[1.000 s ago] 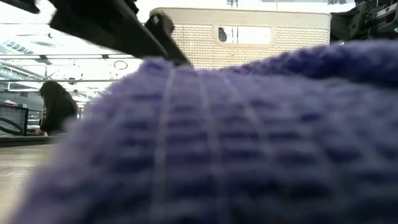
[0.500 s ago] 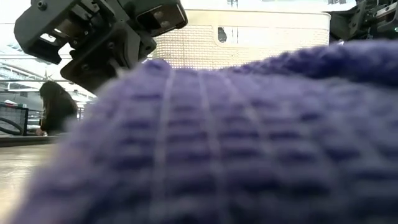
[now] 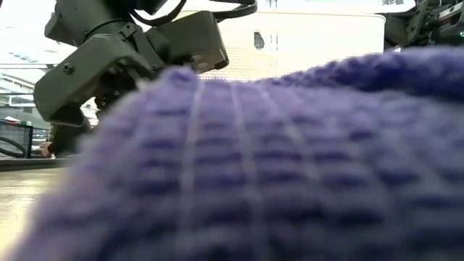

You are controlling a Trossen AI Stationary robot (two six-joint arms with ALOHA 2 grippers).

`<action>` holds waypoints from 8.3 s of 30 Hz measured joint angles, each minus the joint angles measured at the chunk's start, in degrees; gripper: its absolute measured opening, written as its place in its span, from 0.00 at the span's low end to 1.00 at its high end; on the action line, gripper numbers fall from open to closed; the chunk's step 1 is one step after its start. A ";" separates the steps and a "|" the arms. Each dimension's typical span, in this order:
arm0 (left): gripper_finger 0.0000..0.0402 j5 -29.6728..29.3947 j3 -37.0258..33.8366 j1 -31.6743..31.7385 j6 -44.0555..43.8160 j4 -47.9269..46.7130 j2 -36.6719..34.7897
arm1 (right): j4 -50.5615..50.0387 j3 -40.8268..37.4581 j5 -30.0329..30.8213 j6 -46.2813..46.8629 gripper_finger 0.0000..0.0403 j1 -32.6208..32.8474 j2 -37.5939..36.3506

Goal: Pick & place medical supplies in basket/bin
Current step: Put the red pill bottle into the white container, then put the rolled dark blue bandage into the white container

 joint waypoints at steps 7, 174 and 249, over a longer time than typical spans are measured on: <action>0.77 1.45 -0.02 0.04 -0.02 0.61 0.30 | 0.18 -0.01 0.00 0.00 0.00 0.00 -0.01; 0.52 18.89 44.96 46.08 31.83 -29.01 15.69 | 2.54 -0.02 3.02 -7.67 0.00 -0.01 -0.02; 0.01 18.67 -46.57 41.99 18.07 28.26 -70.23 | 0.78 -0.02 2.99 -5.97 0.00 -0.01 -0.02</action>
